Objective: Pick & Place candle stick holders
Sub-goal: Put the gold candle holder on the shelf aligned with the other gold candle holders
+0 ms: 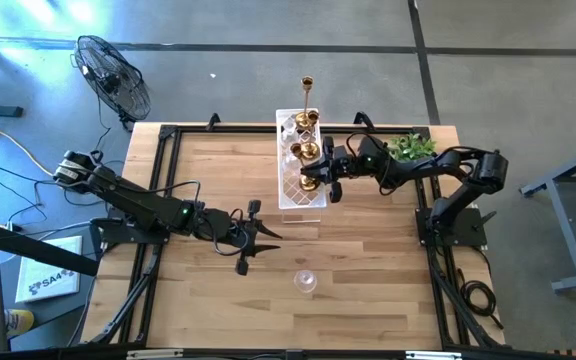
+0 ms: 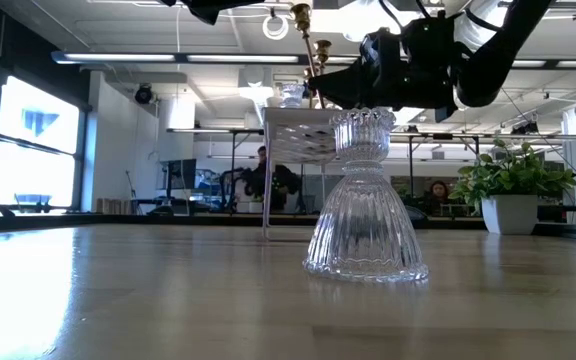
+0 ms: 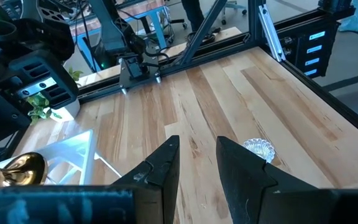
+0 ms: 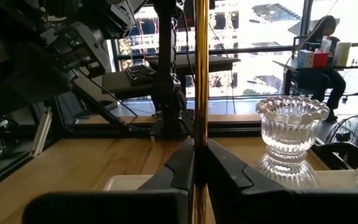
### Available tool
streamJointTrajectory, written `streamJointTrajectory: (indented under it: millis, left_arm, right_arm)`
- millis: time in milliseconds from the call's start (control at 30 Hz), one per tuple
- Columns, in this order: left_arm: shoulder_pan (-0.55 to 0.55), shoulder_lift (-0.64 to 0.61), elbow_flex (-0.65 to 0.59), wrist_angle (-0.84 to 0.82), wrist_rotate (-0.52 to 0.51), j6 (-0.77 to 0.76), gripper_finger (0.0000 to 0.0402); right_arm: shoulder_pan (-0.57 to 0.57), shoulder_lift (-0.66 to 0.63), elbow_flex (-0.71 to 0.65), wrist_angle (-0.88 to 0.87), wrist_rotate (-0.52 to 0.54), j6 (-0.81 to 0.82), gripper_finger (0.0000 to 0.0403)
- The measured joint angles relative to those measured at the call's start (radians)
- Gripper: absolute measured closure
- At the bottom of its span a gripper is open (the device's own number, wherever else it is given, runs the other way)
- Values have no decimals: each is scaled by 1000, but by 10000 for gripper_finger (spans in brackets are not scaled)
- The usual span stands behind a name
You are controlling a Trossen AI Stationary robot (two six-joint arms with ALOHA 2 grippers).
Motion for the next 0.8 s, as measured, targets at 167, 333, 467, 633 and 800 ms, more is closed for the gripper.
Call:
streamJointTrajectory:
  millis: [167,333,467,633,800]
  left_arm:
    - [0,0,0,-5,0,0,300]
    - [0,0,0,-17,0,0,300]
    - [0,0,0,-19,0,0,300]
    - [0,0,0,-25,0,-7,300]
    - [0,0,0,-27,0,-7,300]
  right_arm:
    - [0,0,-3,-20,0,9,366]
    - [0,2,-4,-28,14,17,350]
    - [0,3,-4,-43,65,24,337]
    - [0,2,-3,-39,64,43,311]
    - [0,2,-3,-39,51,50,275]
